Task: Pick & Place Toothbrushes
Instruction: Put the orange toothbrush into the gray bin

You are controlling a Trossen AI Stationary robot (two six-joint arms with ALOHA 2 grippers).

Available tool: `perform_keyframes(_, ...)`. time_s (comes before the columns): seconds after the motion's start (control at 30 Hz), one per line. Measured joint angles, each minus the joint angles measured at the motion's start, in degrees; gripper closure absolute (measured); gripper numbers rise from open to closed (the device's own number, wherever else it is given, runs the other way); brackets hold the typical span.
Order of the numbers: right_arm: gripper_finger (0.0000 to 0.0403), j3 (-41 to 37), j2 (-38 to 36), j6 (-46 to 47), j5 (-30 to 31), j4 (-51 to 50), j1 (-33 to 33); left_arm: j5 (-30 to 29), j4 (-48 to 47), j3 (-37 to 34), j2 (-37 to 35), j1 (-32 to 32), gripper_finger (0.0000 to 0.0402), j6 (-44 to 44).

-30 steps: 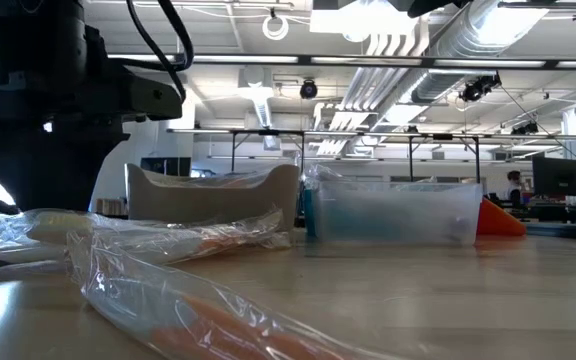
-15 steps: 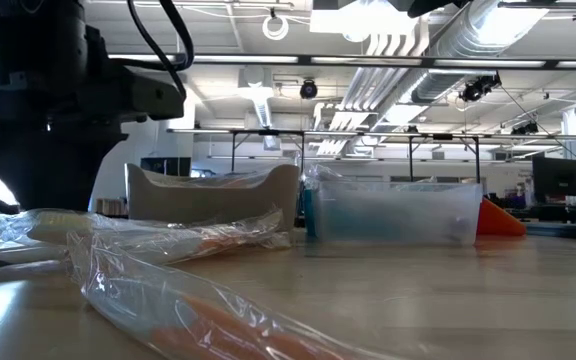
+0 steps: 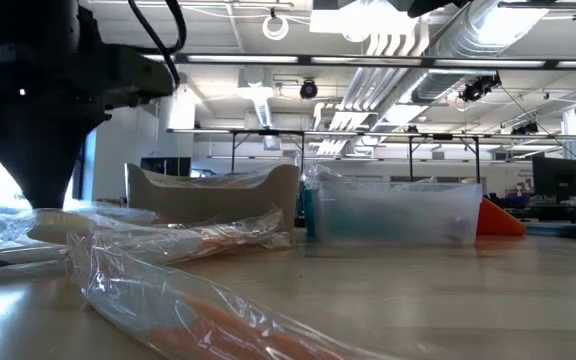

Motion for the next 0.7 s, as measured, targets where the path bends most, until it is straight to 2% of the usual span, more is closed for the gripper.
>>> perform_keyframes(0.2,0.04,-0.01,0.0,0.01,0.01,0.0,-0.01,-0.07,-2.98,0.07,-4.74,0.0,0.0393,0.03)
perform_keyframes(0.47,0.04,-0.01,0.0,-1.47,0.01,-0.09,0.0,-0.13,-2.33,0.07,-10.85,0.0,0.04,3.39)
perform_keyframes(0.7,0.04,-0.01,0.0,-1.49,0.01,-0.17,-0.01,-5.84,-2.09,0.07,-15.86,0.0,0.0401,9.22)
